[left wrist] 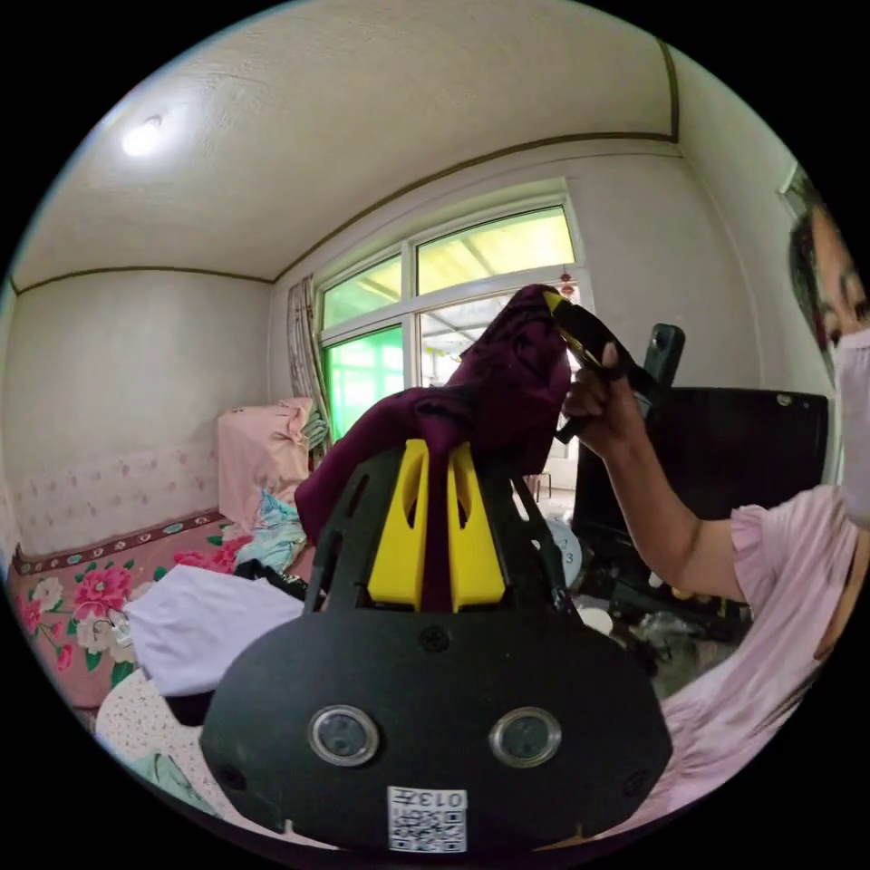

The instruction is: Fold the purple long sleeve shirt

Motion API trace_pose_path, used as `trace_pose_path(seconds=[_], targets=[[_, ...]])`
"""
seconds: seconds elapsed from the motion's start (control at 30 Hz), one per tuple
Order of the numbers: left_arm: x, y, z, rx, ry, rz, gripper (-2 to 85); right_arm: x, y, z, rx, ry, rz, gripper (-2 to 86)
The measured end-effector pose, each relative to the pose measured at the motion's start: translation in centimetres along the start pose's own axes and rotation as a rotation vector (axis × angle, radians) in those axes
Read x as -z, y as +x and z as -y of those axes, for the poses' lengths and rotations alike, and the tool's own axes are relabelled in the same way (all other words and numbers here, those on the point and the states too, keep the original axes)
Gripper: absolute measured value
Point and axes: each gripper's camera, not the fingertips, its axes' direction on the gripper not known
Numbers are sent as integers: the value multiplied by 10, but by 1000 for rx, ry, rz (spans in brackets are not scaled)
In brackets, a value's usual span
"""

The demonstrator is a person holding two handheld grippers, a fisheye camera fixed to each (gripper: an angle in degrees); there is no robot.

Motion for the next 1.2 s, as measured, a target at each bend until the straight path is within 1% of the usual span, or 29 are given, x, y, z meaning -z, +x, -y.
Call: trace_pose_path(seconds=[0.13, 0.2, 0.27, 0.33, 0.37, 0.4, 0.43, 0.47, 0.5, 0.53, 0.57, 0.6, 0.63, 0.7, 0.73, 0.77, 0.9, 0.97, 1.03, 1.1, 1.2], targets=[[89, 2, -54, -29, -101, -27, 14, -6, -69, 2, -13, 47, 83, 24], [124, 5, -91, -17, -149, -21, 14, -12, -101, -7, -23, 30, 108, 25], [154, 5, -133, 24, -236, -33, 16, -25, -147, -31, -79, -45, 154, 28], [183, 1, -201, 109, -405, -47, 19, -43, -185, -60, -111, -153, 187, 32], [190, -2, -220, 153, -446, -38, 20, -64, -211, -85, -167, -265, 210, 36], [204, -11, -256, 278, -514, -6, 22, -76, -223, -101, -208, -325, 229, 38], [220, -21, -291, 380, -567, 39, 24, -103, -249, -138, -269, -452, 288, 44], [229, -26, -306, 431, -582, 66, 25, -126, -275, -177, -320, -601, 341, 52], [251, -39, -333, 543, -576, 112, 27, -135, -286, -196, -364, -669, 348, 56], [273, -51, -353, 636, -546, 128, 29, -144, -302, -230, -473, -758, 351, 64], [282, -57, -361, 668, -536, 127, 30, -145, -310, -254, -558, -803, 355, 66], [298, -65, -374, 709, -523, 142, 35, -142, -312, -262, -578, -803, 350, 67], [308, -70, -380, 717, -529, 170, 43, -132, -314, -274, -604, -807, 287, 67], [310, -73, -384, 680, -583, 180, 62, -106, -310, -293, -633, -825, 88, 71], [304, -74, -385, 659, -624, 171, 72, -101, -309, -298, -630, -842, 54, 73], [300, -73, -386, 646, -640, 158, 77, -92, -307, -309, -627, -903, 1, 78], [260, -64, -392, 582, -695, 38, 109, -64, -311, -354, -699, -1104, -31, 89], [240, -58, -392, 569, -712, 0, 129, -55, -317, -372, -718, -1155, -57, 94], [213, -46, -384, 513, -730, -21, 143, -49, -322, -389, -748, -1187, -65, 100], [196, -37, -370, 448, -736, -10, 146, -53, -327, -411, -772, -1235, -47, 105], [170, -29, -351, 343, -755, 89, 157, -64, -327, -432, -794, -1259, -24, 109]])
